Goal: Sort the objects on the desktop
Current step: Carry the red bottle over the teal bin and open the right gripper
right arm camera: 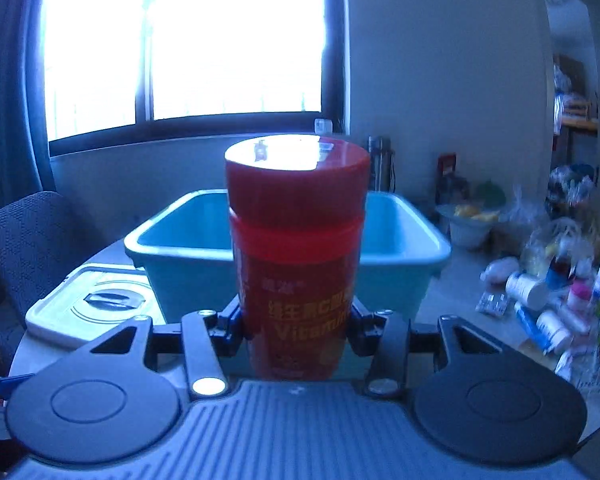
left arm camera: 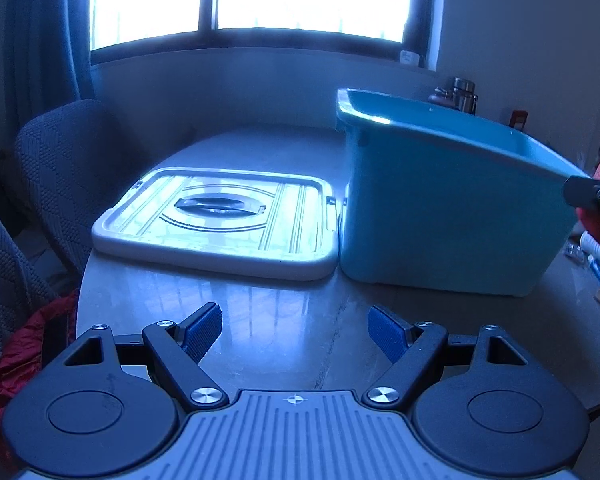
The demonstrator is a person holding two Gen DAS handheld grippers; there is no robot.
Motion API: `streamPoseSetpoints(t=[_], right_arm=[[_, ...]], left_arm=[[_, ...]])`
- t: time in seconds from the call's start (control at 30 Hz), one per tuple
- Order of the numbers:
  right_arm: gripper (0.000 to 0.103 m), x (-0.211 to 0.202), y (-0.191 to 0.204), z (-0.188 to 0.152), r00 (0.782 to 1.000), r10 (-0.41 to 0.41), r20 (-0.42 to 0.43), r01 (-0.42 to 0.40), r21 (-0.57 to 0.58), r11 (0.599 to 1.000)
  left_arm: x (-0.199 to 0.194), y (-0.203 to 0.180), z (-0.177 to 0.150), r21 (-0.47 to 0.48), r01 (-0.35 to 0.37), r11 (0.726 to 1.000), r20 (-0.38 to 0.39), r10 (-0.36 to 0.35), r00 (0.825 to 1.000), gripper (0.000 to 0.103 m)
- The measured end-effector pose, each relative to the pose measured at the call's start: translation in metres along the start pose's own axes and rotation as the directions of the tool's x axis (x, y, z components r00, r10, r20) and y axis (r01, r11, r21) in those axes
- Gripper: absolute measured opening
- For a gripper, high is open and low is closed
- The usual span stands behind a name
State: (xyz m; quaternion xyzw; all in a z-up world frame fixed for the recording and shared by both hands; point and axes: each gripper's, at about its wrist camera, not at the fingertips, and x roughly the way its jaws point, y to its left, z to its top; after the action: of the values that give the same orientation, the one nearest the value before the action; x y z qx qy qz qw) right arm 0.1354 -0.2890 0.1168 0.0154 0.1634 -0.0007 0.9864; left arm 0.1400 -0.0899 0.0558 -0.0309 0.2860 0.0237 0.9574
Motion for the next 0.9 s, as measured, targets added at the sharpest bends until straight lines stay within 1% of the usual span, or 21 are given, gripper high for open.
streamPoseSetpoints(t=[0.13,0.27,0.43,0.6,0.9], right_arm=[[0.050,-0.005,-0.002,0.011,0.999,-0.013,0.030,0.013,-0.009,1.000],[0.050,-0.008,-0.001,0.025,0.998,-0.009,0.060,0.010,-0.018,1.000],[0.050,-0.003,0.002,0.041,0.996,0.002,0.084,0.001,-0.033,0.999],[0.050,0.015,0.001,0.054,0.996,0.008,0.091,-0.004,-0.043,0.999],[0.050,0.069,-0.002,0.071,0.997,0.036,0.062,-0.033,-0.053,0.998]], left_arm=[[-0.004,0.005,0.008,-0.019,-0.008,1.000,0.017,0.009,1.000,0.082],[-0.008,0.011,0.020,-0.058,-0.007,0.998,0.037,0.009,0.999,0.082],[-0.007,0.011,0.036,-0.074,-0.011,0.997,0.046,0.015,0.999,0.082],[-0.001,0.006,0.046,-0.072,-0.014,0.997,0.055,0.018,0.998,0.082],[0.025,0.003,0.063,-0.084,-0.044,0.996,0.032,0.046,0.998,0.082]])
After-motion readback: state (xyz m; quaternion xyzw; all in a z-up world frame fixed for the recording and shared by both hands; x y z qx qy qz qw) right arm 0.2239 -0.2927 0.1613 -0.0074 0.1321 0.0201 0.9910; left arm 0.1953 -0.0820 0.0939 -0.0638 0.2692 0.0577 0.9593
